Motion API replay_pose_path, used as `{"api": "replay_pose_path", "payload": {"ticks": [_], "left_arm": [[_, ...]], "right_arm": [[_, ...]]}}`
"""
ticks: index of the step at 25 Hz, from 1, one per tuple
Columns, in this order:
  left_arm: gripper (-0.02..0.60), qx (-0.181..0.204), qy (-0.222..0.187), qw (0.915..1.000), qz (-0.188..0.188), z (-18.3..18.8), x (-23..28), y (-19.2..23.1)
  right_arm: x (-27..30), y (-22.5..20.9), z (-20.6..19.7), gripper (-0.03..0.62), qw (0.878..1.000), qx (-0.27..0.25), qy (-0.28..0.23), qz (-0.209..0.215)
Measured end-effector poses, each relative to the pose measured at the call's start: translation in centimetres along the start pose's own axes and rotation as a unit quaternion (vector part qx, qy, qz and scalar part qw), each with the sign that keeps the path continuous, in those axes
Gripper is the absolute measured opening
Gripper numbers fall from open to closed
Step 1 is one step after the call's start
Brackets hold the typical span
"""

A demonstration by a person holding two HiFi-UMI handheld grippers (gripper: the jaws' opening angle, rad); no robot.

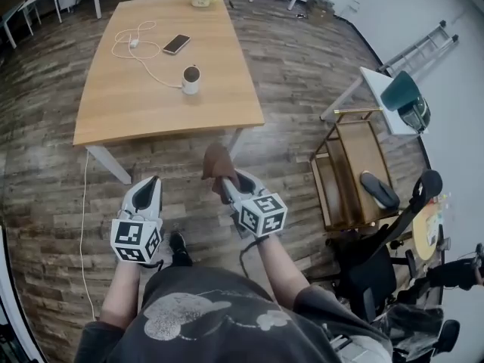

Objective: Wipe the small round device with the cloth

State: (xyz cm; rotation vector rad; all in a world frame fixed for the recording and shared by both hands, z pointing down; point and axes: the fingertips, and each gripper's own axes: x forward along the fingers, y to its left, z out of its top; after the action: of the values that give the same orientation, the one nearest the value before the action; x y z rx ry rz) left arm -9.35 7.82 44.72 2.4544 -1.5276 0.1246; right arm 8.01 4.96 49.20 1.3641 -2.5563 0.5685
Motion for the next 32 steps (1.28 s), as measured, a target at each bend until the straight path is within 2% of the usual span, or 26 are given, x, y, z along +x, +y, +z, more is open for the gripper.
{"api": "replay_pose_path", "payload": {"ticks": [5, 11, 19, 25, 32], "left_arm": [[0.020, -0.003, 0.012, 0.9998, -0.012, 0.6, 2.9, 4.1], [0.020, -0.001, 0.017, 0.9995, -0.027, 1.7, 5.7, 7.4], [0.020, 0.002, 0.019, 0.9989, -0.042, 2.6, 9.3, 8.3], [0.020, 0.006, 0.032, 0.9992, -0.023, 2.3, 12.2, 9.8], [0.020, 0.015, 0.033, 0.9993, 0.003, 4.3, 17.7, 11.0]], "right_arm": [[5.0, 0.3, 2.1, 0.077, 1.000, 0.006, -0.003, -0.008], [8.3, 0.0, 2.6, 0.077, 0.999, 0.022, 0.000, -0.032], [11.0, -2.2, 3.5, 0.077, 0.998, 0.034, 0.007, -0.048], [16.0, -4.2, 5.1, 0.077, 0.999, 0.032, 0.016, -0.018], [23.3, -6.6, 9.6, 0.077, 0.999, 0.022, 0.019, 0.026]]}}
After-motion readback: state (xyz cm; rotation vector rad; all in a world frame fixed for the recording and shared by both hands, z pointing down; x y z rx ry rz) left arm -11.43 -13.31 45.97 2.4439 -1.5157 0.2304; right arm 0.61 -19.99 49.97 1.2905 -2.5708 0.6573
